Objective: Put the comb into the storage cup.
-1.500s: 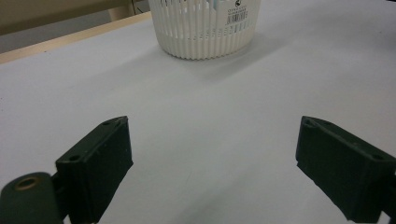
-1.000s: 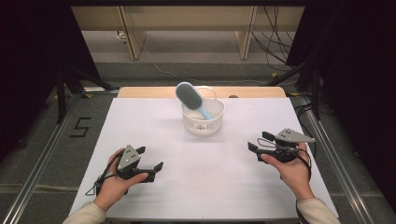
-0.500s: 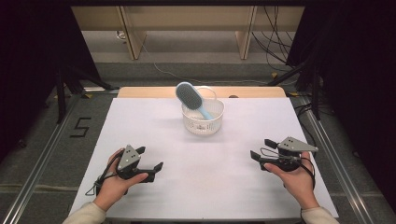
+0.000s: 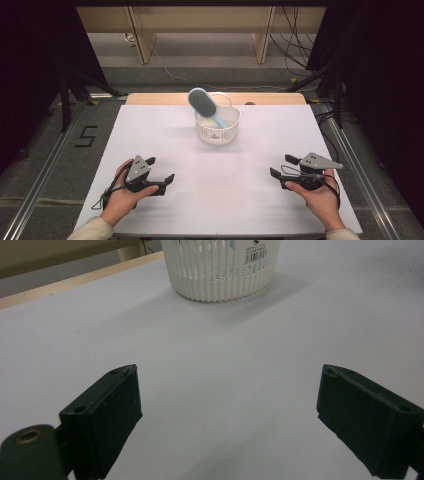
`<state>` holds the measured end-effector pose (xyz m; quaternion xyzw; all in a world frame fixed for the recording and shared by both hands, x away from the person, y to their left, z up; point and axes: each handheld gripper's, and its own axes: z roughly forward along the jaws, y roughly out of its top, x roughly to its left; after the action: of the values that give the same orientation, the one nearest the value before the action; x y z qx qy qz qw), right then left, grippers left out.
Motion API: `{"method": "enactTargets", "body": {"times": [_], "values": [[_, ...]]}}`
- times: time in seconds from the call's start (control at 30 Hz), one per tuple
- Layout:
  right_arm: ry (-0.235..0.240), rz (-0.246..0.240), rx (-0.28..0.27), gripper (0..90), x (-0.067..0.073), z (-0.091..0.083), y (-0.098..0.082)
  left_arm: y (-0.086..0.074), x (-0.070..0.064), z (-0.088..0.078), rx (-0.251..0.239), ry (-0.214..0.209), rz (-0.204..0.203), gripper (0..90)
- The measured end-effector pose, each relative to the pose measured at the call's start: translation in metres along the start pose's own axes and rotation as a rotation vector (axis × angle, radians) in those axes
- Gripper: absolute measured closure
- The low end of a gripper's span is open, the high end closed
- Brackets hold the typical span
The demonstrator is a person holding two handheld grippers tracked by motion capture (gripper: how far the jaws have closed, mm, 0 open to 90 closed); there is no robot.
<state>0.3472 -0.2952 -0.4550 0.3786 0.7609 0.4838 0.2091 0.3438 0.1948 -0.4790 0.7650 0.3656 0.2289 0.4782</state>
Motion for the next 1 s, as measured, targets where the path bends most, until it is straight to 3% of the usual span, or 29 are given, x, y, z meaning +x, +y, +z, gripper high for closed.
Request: {"method": "enactTargets", "body": {"times": [1.0], "values": [[-0.001, 0.005, 0.014, 22.3, 0.002, -0.009, -0.02, 0.0, 0.001, 0.0, 0.002, 0.0, 0.003, 10.0]]}}
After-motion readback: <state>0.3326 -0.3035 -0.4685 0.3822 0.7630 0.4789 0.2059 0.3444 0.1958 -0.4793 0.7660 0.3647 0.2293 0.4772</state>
